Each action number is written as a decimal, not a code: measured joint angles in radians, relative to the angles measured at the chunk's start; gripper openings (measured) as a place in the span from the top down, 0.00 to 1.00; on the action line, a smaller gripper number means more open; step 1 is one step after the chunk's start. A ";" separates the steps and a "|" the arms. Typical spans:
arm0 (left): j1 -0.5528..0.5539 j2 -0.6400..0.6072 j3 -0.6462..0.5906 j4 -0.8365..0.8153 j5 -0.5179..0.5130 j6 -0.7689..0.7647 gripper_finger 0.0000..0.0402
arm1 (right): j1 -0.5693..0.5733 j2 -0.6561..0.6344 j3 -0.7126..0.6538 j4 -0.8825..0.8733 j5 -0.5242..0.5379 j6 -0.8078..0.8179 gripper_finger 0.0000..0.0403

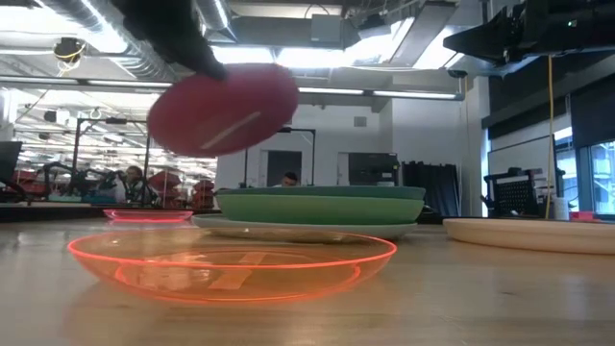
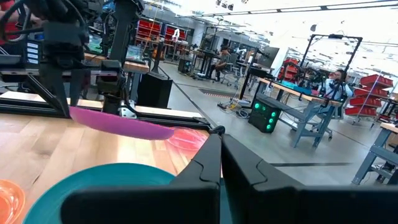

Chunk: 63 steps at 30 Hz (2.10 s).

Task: Stack plastic plates
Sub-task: Stack the pink plate on the dark green plate

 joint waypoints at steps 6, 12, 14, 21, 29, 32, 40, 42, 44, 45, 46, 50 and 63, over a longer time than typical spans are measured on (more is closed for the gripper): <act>0.062 0.006 -0.015 0.131 0.084 0.114 0.98 | 0.000 0.000 0.000 0.000 0.000 0.000 0.98; 0.110 0.064 -0.018 0.245 0.154 0.218 0.98 | 0.000 0.000 0.000 0.001 0.000 0.000 0.98; 0.130 0.095 -0.019 0.285 0.183 0.246 0.98 | 0.000 0.000 0.000 0.001 0.000 0.000 0.98; 0.199 0.196 -0.019 0.333 0.213 0.270 0.98 | 0.000 0.000 0.000 0.001 0.000 0.000 0.98; 0.241 0.278 -0.020 0.465 0.330 0.297 0.98 | 0.000 0.000 0.000 -0.003 0.000 0.000 0.98; 0.251 0.305 -0.020 0.503 0.356 0.317 0.98 | 0.000 0.000 0.000 -0.011 0.000 0.000 0.98; 0.265 0.321 -0.020 0.434 0.333 0.316 0.98 | 0.000 0.000 0.000 -0.055 0.000 0.012 0.98; 0.265 0.321 -0.020 0.434 0.329 0.316 0.98 | 0.000 0.000 0.000 -0.054 0.000 0.012 0.98; 0.266 0.321 -0.020 0.429 0.329 0.316 0.97 | 0.000 0.000 0.000 -0.054 0.000 0.012 0.98; 0.266 0.321 -0.020 0.423 0.329 0.316 0.97 | 0.000 0.000 0.000 -0.054 0.000 0.012 0.98; 0.266 0.321 -0.020 0.415 0.329 0.317 0.97 | 0.000 0.000 0.000 -0.054 0.000 0.012 0.98; 0.265 0.321 -0.020 0.383 0.330 0.299 0.97 | 0.000 0.000 0.000 -0.055 0.000 0.014 0.98; 0.263 0.321 -0.020 0.360 0.341 0.290 0.96 | 0.000 0.000 0.000 -0.054 0.000 0.019 0.98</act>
